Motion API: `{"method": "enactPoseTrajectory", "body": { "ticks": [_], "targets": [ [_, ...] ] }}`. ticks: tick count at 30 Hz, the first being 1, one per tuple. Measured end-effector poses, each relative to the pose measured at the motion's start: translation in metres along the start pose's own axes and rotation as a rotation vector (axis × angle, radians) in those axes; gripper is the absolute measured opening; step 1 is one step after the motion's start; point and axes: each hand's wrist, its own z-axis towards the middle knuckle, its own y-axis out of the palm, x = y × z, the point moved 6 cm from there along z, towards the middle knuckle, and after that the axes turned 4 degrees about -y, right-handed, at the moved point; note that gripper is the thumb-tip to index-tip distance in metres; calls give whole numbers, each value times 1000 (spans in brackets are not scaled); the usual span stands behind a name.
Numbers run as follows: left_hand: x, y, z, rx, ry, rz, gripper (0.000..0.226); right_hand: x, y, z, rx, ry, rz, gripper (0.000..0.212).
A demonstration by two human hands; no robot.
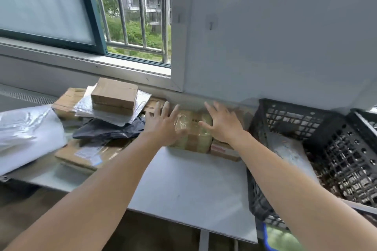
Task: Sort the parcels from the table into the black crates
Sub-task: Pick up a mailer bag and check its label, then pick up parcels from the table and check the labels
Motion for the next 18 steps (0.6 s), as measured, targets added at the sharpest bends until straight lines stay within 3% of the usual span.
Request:
{"method": "enactPoseTrajectory", "body": {
  "ticks": [18],
  "targets": [
    [-222,41,131,-114,-306,68,91,-143,102,234,-119,-215,168,78]
  ]
}}
